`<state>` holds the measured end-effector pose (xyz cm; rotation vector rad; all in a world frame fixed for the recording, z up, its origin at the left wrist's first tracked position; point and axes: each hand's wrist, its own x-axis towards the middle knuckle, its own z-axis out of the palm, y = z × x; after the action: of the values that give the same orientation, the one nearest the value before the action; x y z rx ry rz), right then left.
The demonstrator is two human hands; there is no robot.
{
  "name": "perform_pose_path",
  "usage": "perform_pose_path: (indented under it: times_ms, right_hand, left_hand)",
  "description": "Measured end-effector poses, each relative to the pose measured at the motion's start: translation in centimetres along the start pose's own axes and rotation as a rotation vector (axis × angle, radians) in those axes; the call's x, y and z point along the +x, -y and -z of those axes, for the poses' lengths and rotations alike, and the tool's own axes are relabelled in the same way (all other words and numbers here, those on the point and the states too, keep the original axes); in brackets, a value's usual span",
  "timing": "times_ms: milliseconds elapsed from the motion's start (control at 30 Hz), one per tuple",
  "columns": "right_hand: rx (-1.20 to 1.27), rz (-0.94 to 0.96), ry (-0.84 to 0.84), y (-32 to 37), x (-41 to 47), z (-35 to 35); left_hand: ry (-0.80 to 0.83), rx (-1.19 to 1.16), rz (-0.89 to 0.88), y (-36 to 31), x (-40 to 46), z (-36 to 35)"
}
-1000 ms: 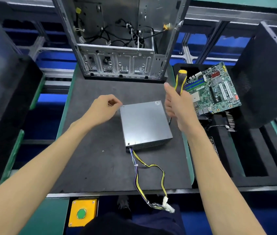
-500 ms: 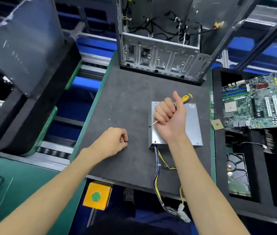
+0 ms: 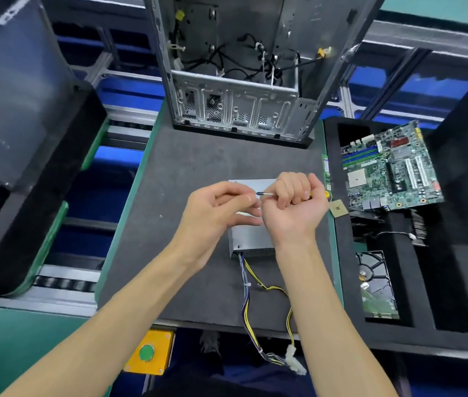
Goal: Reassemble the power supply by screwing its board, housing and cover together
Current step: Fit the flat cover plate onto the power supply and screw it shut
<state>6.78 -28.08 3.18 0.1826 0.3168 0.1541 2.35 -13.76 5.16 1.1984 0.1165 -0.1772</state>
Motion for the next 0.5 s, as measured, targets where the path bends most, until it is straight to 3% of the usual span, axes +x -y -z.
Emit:
perform_pose_path:
  times_ms: [300, 500]
  right_hand:
    - [0.0, 0.18, 0.018, 0.9, -2.4, -2.2]
    - [-0.087, 0.284, 0.019, 1.2, -2.8, -2.8]
  left_hand:
    - [-0.026, -0.144, 0.005, 0.3, -0.3, -4.1]
    - [-0.039, 0.072, -0.12, 0.7, 0.0, -4.3]
